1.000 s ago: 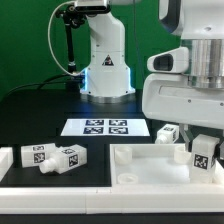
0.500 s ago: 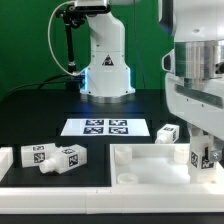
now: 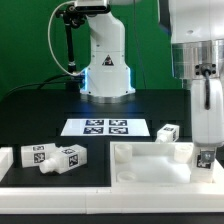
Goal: Assemble one leg
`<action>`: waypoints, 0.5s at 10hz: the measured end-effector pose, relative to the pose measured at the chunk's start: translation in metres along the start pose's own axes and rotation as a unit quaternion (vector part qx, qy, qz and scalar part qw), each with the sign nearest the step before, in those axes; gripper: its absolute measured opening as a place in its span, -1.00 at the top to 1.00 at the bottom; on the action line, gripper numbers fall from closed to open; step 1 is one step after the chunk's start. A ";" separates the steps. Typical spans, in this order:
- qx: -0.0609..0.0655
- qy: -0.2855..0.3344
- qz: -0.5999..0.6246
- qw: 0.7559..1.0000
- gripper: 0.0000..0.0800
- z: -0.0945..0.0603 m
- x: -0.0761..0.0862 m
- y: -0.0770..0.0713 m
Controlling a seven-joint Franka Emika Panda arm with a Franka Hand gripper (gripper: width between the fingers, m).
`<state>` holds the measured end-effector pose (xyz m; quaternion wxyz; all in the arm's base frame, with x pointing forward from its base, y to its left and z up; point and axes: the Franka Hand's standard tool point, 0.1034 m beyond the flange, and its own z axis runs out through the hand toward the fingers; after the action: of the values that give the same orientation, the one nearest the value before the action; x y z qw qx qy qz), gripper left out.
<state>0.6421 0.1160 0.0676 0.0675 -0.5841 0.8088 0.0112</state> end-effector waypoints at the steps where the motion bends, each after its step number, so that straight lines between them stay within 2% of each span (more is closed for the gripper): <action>1: 0.001 0.000 -0.003 1.000 0.29 0.000 0.000 0.000; 2: 0.001 0.000 -0.004 1.000 0.16 0.000 0.001 0.000; 3: 0.001 0.000 -0.004 1.000 -0.19 0.000 0.000 0.000; 4: 0.002 0.000 -0.009 1.000 -0.19 -0.001 -0.001 0.000; 5: 0.004 -0.003 -0.026 1.000 -0.52 -0.007 -0.005 0.001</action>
Offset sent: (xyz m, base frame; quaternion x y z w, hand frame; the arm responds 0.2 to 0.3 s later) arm 0.0000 0.0000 0.0000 0.0000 0.0000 0.0000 1.0000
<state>0.6418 0.1203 0.0750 0.0726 -0.6047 0.7931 0.0082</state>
